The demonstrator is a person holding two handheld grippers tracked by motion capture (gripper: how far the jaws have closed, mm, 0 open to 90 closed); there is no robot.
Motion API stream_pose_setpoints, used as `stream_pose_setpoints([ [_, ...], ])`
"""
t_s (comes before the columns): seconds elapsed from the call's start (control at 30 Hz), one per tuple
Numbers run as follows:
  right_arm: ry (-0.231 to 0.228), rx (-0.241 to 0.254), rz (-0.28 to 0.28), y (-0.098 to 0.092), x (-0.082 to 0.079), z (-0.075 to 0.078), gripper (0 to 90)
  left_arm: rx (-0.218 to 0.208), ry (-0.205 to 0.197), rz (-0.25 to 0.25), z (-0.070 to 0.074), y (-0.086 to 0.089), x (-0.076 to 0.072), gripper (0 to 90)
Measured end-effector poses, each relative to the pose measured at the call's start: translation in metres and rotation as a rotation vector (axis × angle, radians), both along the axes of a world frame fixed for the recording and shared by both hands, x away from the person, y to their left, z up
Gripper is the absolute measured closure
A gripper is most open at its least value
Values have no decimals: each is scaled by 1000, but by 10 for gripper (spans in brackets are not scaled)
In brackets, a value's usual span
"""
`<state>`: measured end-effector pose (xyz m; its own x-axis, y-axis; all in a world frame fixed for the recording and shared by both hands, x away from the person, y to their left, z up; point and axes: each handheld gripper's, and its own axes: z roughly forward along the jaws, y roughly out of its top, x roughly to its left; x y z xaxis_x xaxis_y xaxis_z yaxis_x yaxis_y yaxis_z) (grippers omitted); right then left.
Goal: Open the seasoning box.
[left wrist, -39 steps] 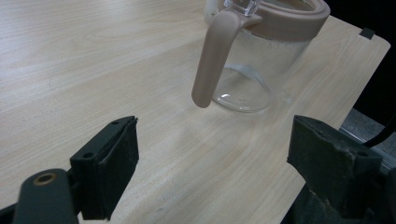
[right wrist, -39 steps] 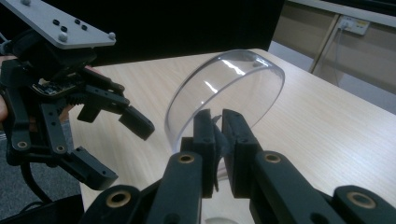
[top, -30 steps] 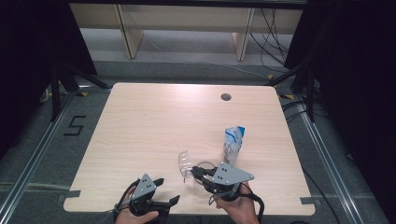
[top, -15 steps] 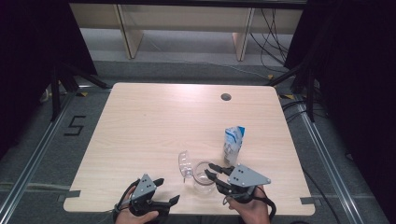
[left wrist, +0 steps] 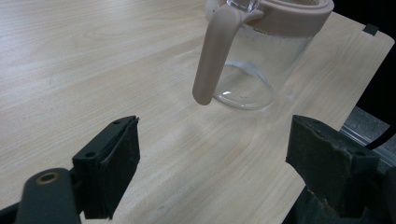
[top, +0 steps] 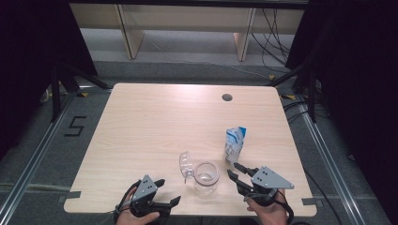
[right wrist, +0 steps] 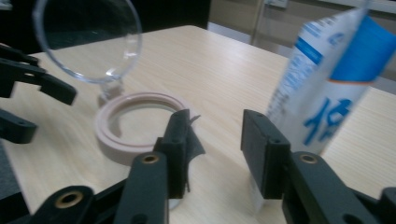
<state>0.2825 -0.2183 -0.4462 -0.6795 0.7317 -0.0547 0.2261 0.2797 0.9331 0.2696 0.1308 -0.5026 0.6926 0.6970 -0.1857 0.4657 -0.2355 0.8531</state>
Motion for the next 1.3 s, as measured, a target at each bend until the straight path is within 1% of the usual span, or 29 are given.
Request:
stream_pose_setpoints([
  [0.03, -3, 0, -17, -2, 1, -1, 602, -1, 0, 0, 0, 0, 0, 168],
  [0.07, 19, 5, -29, -4, 1, -3, 590, 3, 2, 1, 0, 0, 0, 168],
  [0.1, 13, 8, -33, -5, 2, -5, 570, 0, 0, -1, 0, 0, 0, 168],
  [0.17, 22, -5, -72, -9, 4, -7, 539, -3, 2, -2, 0, 0, 0, 168],
  [0.2, 41, 8, -87, -10, 5, -9, 516, 2, 2, -6, 0, 0, 0, 168],
  [0.23, 39, -2, -98, -12, 7, -10, 486, 5, -8, -17, 0, 0, 1, 168],
  [0.27, 40, 12, -114, -12, 8, -12, 458, 0, -5, -16, 0, -1, 0, 168],
  [0.37, 45, 16, -142, -16, 12, -15, 397, -10, 10, -17, -1, -2, 0, 168],
  [0.43, 41, 5, -161, -19, 13, -16, 354, -8, 11, -17, -1, -2, 0, 168],
  [0.5, 48, 28, -178, -19, 16, -19, 326, -11, 11, -14, -1, -2, 0, 167],
  [0.57, 54, 28, -204, -20, 17, -20, 304, -12, 12, -15, -1, -2, 1, 168],
  [0.6, 48, 23, -200, -21, 19, -21, 292, -12, 14, -16, -1, -2, 1, 168],
  [0.63, 57, 41, -210, -20, 20, -23, 287, -14, 14, -19, -1, -2, 1, 168],
  [0.67, 69, 37, -224, -20, 19, -23, 279, -18, 15, -17, -1, -2, 1, 168],
  [0.7, 44, 18, -207, -21, 23, -24, 267, -13, 17, -16, -1, -2, 1, 168],
  [0.73, 42, 11, -216, -21, 24, -24, 258, 1, 14, -10, -1, -2, 1, 168],
  [0.77, 32, -8, -211, -22, 26, -25, 247, -1, 14, -11, -1, -2, 1, 168],
  [0.8, 60, 7, -227, -20, 26, -26, 236, -2, 11, -18, -1, -2, 2, 168],
  [0.87, 48, 1, -228, -20, 31, -28, 218, -4, 17, -11, -1, -3, 1, 168],
  [0.9, 54, 22, -226, -19, 33, -30, 207, -5, 17, -12, -1, -3, 1, 168],
  [0.93, 41, 0, -232, -20, 34, -30, 198, -10, 20, -9, -1, -4, 1, 168],
  [0.97, 58, 11, -236, -18, 35, -31, 198, -6, 21, -23, -1, -3, 2, 169],
  [1.0, 52, -6, -239, -19, 36, -31, 196, -10, 20, -20, -1, -4, 2, 168],
  [1.03, 54, 4, -234, -17, 37, -33, 190, -11, 19, -19, -1, -4, 1, 169],
  [1.1, 61, -6, -239, -15, 38, -33, 182, -14, 21, -13, 0, -4, 1, 169],
  [1.17, 41, -12, -241, -13, 40, -35, 171, -3, 11, -29, 0, -2, 3, 169],
  [1.2, 63, -11, -244, -12, 40, -35, 170, -2, 13, -25, 0, -2, 3, 169],
  [1.23, 54, -6, -251, -11, 42, -36, 170, -4, 4, -21, 0, -2, 4, 169],
  [1.3, 59, -27, -259, -10, 44, -36, 169, -21, 27, -13, -1, -2, 3, 169],
])
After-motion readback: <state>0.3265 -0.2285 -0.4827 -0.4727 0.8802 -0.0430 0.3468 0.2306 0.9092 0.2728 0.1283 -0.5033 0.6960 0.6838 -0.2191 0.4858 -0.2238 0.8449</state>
